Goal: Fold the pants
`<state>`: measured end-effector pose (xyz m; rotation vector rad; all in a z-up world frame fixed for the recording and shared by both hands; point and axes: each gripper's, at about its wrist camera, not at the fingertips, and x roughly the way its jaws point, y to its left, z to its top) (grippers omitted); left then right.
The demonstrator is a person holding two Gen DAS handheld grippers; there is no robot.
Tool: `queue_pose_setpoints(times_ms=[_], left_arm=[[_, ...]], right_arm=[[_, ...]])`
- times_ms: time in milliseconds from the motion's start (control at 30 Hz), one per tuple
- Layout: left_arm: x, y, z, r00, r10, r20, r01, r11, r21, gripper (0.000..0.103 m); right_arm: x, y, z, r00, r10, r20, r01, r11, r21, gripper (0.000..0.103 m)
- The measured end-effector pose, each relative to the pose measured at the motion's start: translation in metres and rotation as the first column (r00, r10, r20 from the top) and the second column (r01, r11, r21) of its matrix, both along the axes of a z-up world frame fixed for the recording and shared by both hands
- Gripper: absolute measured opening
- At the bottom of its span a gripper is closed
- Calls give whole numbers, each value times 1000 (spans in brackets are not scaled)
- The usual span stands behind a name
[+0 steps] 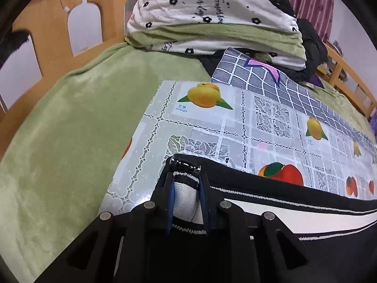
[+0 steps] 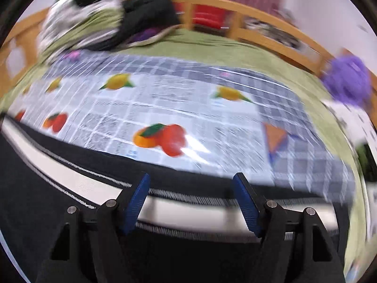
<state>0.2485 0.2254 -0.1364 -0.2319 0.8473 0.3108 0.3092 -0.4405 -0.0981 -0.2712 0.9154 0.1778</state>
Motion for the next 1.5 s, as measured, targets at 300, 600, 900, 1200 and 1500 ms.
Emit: queue_pose_setpoints(times_ms=[300, 600, 900, 1200, 1500], left_arm=[[-5, 7, 6, 1000, 15, 20, -14, 998, -56, 19], [5, -4, -7, 998, 54, -14, -54, 998, 8, 21], [-23, -43, 37, 994, -101, 46, 98, 993, 66, 58], [37, -67, -16, 990, -122, -71, 121, 992, -21, 59], [-63, -74, 31, 985, -169, -21, 165, 979, -116, 59]], right_arm=[[21, 29, -39, 963, 209, -170, -230, 966, -115, 3], [24, 25, -50, 992, 114, -52, -116, 992, -51, 6], [-22, -60, 4, 967, -212, 138, 219, 975, -34, 35], [10, -107, -30, 917, -398, 23, 399, 913, -89, 22], [-164, -101, 15, 851, -523, -39, 520, 833, 191, 55]])
